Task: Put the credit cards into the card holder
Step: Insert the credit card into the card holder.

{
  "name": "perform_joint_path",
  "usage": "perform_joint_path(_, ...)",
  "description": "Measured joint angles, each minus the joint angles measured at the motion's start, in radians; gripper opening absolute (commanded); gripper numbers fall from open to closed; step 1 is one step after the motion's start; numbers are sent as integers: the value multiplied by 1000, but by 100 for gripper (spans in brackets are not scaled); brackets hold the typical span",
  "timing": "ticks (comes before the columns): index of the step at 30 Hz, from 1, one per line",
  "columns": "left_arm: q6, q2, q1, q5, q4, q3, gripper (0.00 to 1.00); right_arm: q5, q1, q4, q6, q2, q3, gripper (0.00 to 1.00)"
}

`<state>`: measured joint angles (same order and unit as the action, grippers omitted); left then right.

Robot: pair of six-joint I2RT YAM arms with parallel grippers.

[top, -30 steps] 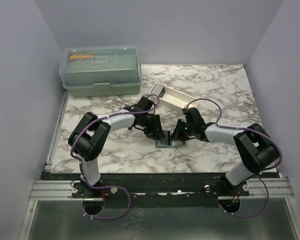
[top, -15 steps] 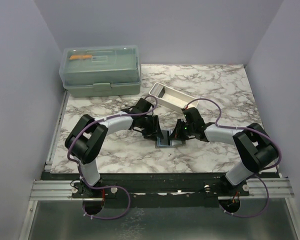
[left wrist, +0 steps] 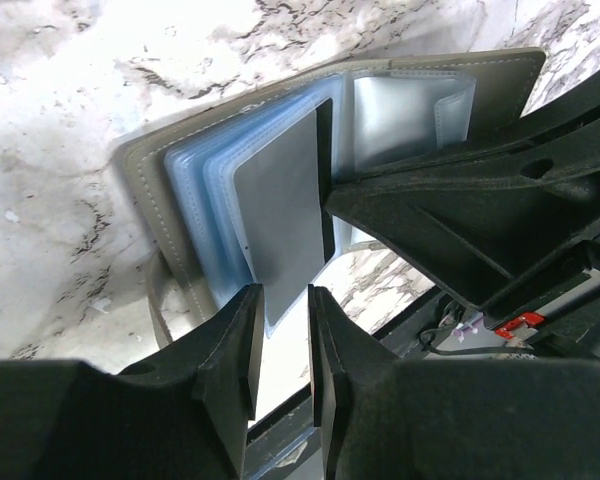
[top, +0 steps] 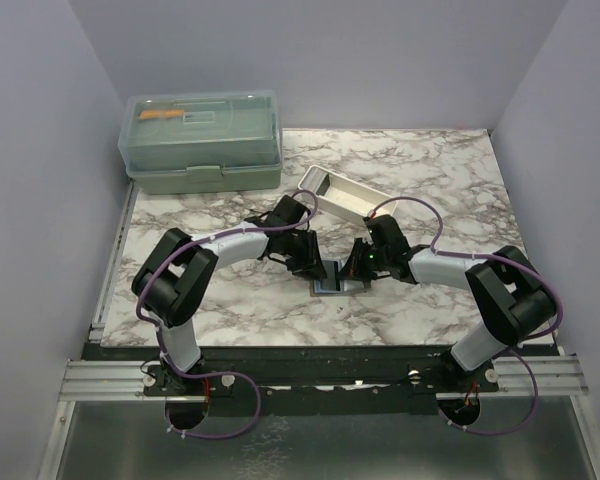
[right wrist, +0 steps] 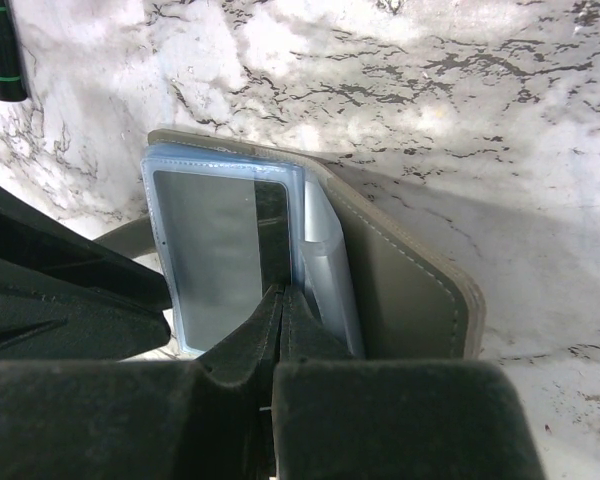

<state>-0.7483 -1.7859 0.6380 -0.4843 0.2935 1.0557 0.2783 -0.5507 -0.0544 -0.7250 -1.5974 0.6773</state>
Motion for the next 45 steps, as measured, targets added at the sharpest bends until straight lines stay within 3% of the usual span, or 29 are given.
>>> perform_joint_path(12,-3,-27,30,-4,-2,66,29,0,0,-2,0,0,-2,1)
perform_joint_path(20,-10,-28,37,10,-13,68,45,0,0,-8,-6,2,-6,0)
perform_joint_path(34,-2,-6,31,86,11,39,52,0,0,-13,-6,2,-8,0)
perform_joint_path(38,-3,0,31,101,14,27,51,1,0,-14,-6,2,-8,0)
perform_joint_path(45,-3,1,32,104,19,21,40,8,0,-22,-6,-3,-8,0)
